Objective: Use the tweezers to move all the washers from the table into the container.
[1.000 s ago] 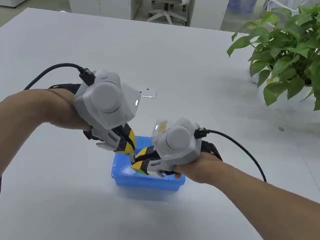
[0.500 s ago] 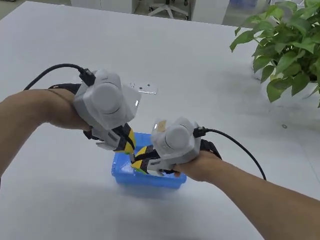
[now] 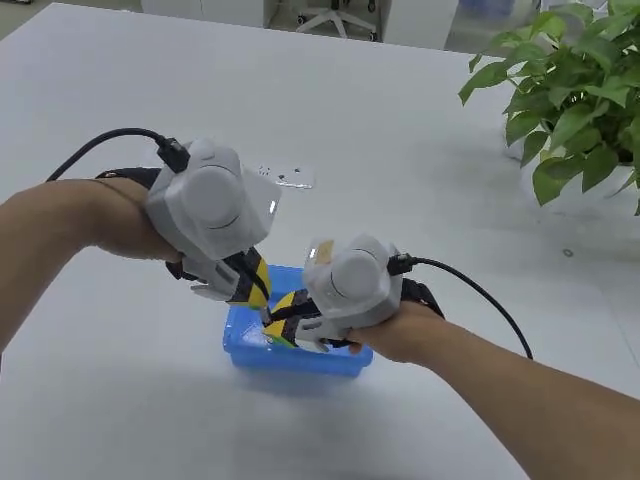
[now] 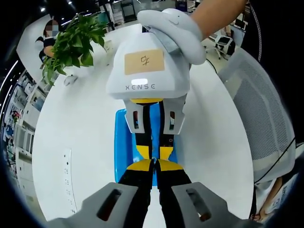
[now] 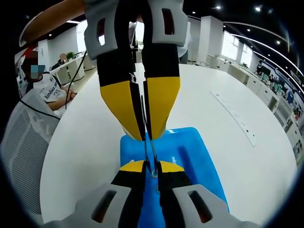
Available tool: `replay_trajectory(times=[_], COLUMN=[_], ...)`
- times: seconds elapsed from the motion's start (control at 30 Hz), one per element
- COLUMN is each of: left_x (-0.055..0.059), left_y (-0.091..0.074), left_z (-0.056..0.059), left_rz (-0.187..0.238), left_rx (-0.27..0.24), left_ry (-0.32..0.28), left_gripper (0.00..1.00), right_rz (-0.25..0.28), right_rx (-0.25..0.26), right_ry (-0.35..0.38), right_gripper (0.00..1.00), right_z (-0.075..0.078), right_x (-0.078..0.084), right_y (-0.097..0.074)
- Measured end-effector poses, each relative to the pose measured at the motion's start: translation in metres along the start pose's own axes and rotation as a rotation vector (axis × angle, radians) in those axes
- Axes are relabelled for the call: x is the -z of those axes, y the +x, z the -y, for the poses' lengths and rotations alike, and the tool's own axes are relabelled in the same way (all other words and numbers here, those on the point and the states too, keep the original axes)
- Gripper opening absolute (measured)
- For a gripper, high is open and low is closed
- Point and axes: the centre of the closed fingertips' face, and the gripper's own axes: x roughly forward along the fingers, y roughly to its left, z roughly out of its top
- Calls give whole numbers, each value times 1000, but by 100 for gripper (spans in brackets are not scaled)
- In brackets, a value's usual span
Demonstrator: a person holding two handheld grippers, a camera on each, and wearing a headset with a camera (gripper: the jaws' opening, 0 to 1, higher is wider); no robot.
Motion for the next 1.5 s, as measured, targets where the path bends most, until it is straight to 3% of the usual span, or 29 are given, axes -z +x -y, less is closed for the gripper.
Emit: replay_trajectory(times=[0.43, 0.83, 1.17, 1.5], left_x=[-5, -16, -31, -46], left_y=[-10, -27, -42, -49], left_z=[1, 3, 16, 38], left_rz=[6, 20, 33, 48], left_rx=[-9, -25, -26, -20], left_ry=[-1, 2, 7, 28], left_gripper=[6, 6, 6, 6], right_rz=[18, 38, 53, 41], right_rx=[13, 34, 48, 63], right_ry=[2, -16, -42, -93], right_gripper=[9, 7, 5, 4], right_z=[-2, -8, -23, -42], right_x=[-8, -21, -31, -31], right_y=[-7, -25, -43, -62])
